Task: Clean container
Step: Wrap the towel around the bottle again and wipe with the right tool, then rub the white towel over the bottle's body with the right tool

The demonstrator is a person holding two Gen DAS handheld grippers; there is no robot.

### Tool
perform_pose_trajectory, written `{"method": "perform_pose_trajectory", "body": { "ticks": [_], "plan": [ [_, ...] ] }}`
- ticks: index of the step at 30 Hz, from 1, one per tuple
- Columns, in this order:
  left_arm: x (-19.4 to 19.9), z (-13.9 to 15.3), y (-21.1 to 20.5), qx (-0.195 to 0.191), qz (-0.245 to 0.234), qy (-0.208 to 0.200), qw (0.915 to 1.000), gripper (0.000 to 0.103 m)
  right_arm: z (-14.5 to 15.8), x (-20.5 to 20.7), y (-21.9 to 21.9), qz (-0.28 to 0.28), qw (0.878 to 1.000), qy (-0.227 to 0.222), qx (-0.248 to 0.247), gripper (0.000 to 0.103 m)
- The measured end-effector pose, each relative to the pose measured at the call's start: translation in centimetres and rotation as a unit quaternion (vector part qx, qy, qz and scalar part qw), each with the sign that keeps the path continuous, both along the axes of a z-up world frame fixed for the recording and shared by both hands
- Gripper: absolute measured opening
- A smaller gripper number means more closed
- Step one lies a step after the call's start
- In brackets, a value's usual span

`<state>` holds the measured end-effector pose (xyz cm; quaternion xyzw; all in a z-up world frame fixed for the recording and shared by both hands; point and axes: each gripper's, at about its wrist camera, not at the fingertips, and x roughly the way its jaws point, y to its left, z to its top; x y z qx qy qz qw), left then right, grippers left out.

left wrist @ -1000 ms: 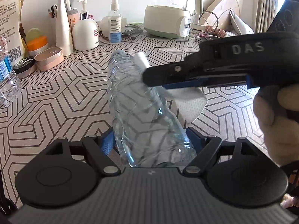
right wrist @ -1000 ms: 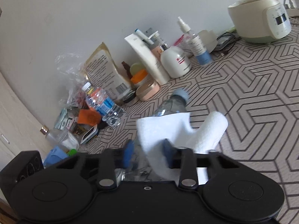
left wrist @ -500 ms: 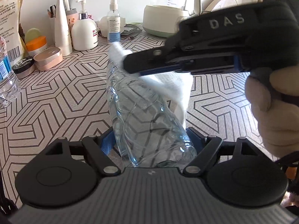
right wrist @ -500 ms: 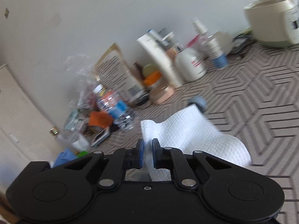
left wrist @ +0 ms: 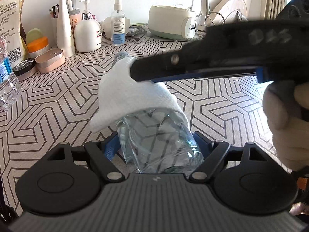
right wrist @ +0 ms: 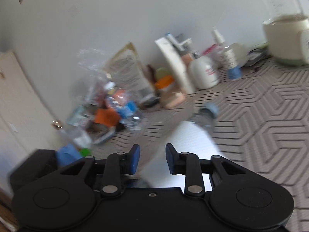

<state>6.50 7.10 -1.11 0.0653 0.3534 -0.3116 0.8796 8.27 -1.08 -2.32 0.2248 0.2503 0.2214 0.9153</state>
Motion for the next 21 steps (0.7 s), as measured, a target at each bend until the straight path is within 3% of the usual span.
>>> {"method": "perform_pose_trajectory", "body": {
  "ticks": [3,6,21],
  "plan": [
    [0.2,-0.1,0.3,-0.001,0.0,0.001,1.0,0.08,-0.1,0.3,-0.2,-0.012,1.0,0.008,-0.013,0.035],
    [1.4,-0.1,0.9,-0.001,0.002,0.002,1.0,0.08,-0.5,0.5,0.1,-0.026,0.999,0.016,-0.039,0.048],
    [3.1,-0.3,1.8,0.005,-0.013,-0.004,0.9999,0.081,-2.1,0.6,-1.2,-0.015,0.999,0.03,0.018,0.056]
  ]
}}
